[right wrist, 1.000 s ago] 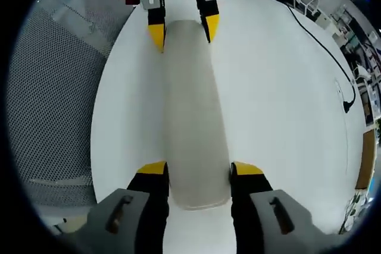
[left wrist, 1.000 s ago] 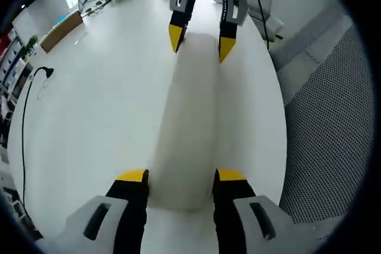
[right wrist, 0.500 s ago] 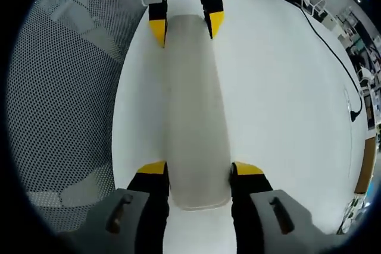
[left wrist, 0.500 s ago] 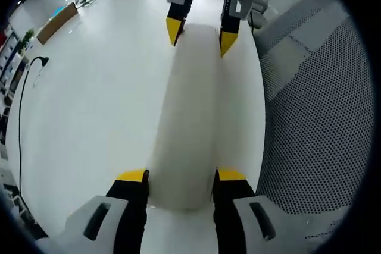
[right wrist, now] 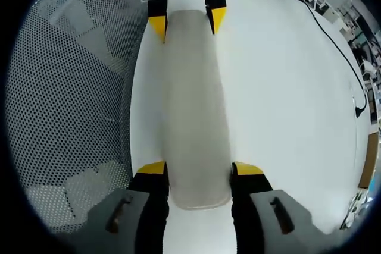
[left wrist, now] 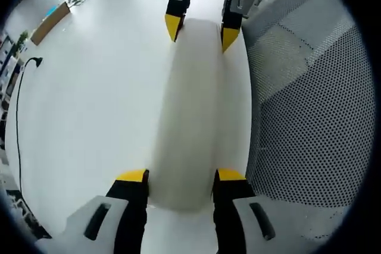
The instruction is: Arrange the utensils inside the cutlery case until each visible utensil rests in its matching compartment.
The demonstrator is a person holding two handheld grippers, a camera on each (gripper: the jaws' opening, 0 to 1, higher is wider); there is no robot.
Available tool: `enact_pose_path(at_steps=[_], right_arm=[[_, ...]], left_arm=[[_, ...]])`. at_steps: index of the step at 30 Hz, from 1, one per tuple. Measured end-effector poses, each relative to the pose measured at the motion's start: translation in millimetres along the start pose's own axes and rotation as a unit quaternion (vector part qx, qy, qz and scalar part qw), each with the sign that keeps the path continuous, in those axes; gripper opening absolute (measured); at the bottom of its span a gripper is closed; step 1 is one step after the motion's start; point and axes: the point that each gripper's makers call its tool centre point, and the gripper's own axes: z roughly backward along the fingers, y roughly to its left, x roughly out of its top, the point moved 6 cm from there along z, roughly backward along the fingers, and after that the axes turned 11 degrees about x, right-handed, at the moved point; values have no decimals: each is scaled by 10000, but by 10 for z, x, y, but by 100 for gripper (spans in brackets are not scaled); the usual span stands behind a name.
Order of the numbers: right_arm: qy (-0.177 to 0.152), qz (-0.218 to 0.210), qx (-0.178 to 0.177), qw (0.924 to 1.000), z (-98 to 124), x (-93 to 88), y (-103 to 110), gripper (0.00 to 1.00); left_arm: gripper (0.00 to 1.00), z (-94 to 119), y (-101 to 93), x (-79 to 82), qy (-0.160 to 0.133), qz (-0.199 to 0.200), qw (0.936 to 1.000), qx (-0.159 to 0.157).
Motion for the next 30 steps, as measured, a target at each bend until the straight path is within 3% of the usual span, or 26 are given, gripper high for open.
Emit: enact_pose_path(at_steps=[9,20,30], right_arm=[[-6,-105,116,9999,-3,-11,0,40],[21,-135,123,9998,-10,2,-1,40],[92,-97,160,9998,-10,6,-12,41]], left_arm=[[43,-16,11,29,261,-164,9995,-66],[44,-18,4,8,188,-112,9997,-55],[44,-27,3,30,353,-133,9993,-62]])
